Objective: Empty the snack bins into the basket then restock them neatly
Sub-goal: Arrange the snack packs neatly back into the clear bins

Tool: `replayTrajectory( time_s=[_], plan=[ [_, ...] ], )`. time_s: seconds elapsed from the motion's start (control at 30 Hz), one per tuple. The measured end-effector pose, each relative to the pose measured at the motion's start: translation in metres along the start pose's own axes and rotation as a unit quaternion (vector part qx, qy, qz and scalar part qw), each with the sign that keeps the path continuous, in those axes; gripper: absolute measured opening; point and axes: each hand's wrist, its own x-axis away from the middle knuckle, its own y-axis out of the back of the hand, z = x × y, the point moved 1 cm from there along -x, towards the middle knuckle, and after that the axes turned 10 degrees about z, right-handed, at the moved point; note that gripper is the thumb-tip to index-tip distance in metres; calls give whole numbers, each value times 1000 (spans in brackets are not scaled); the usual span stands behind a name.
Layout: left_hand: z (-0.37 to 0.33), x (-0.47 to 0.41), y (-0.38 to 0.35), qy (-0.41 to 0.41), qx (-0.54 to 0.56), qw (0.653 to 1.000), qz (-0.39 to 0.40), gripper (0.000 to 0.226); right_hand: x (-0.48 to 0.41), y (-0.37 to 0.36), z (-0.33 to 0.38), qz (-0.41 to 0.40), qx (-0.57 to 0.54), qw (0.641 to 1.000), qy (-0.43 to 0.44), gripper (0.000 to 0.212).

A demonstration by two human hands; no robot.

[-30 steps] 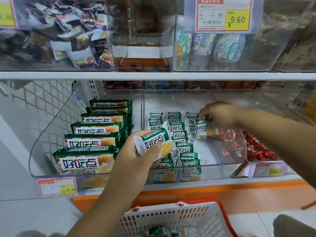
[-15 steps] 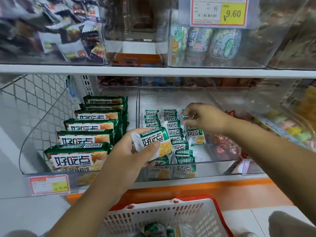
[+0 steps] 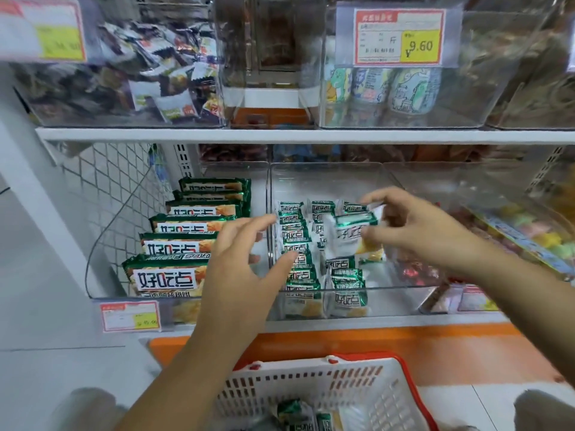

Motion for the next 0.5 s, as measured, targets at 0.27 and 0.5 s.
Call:
replayTrajectory(
  time_s=[0.27, 0.5],
  plan=[
    [26, -5, -11, 59, -60, 988, 126, 66, -68, 32, -36, 104, 448, 884, -83, 40],
    [30, -7, -6, 64, -54, 987, 140, 67, -88, 8, -56, 195, 561, 795, -121, 48]
  ],
)
